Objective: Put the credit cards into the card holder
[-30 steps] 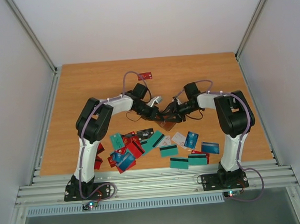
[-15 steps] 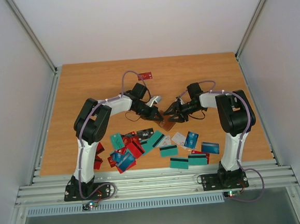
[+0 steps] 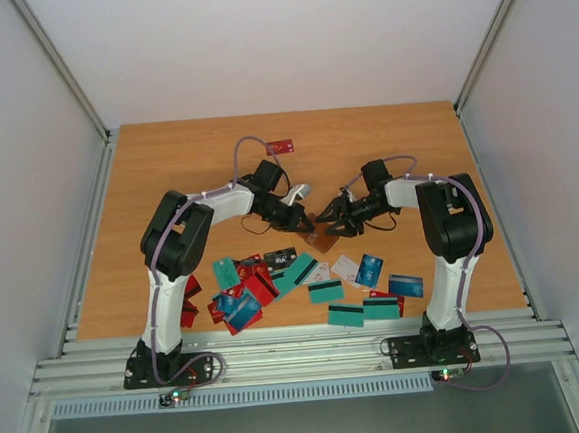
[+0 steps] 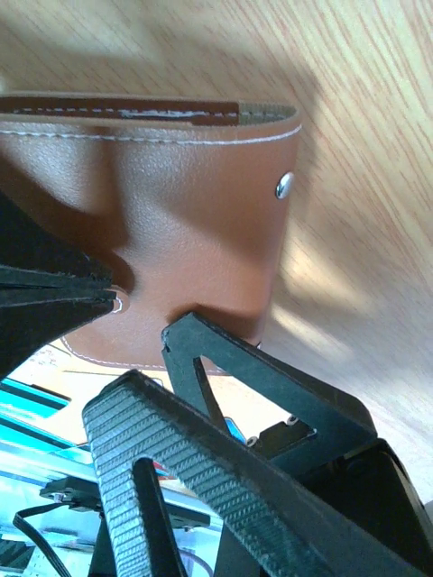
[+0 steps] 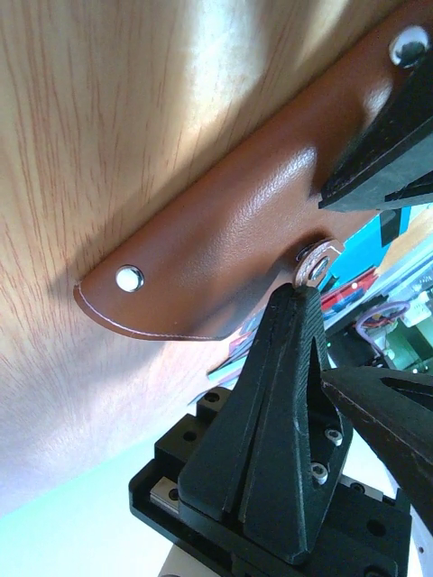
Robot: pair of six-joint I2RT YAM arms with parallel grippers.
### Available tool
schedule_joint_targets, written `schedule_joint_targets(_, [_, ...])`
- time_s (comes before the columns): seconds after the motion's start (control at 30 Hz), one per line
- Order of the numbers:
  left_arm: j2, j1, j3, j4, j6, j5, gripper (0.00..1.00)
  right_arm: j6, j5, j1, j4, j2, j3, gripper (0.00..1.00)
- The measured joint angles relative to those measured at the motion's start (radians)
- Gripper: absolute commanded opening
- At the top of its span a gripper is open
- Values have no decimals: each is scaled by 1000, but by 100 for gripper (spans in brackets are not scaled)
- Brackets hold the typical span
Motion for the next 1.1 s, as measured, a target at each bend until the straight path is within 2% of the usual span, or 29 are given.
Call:
schedule_joint_targets(0.47, [23, 2, 7, 30, -47, -10, 0, 1, -19, -1, 9, -6, 0, 48])
schedule_joint_targets(1.0, [42, 3, 27, 50, -55, -5, 0, 13, -101, 10, 83, -33, 0, 32])
schedule_joint_targets(1.1, [47, 3, 35, 49, -55, -4, 0, 13, -101, 18, 84, -33, 0, 22])
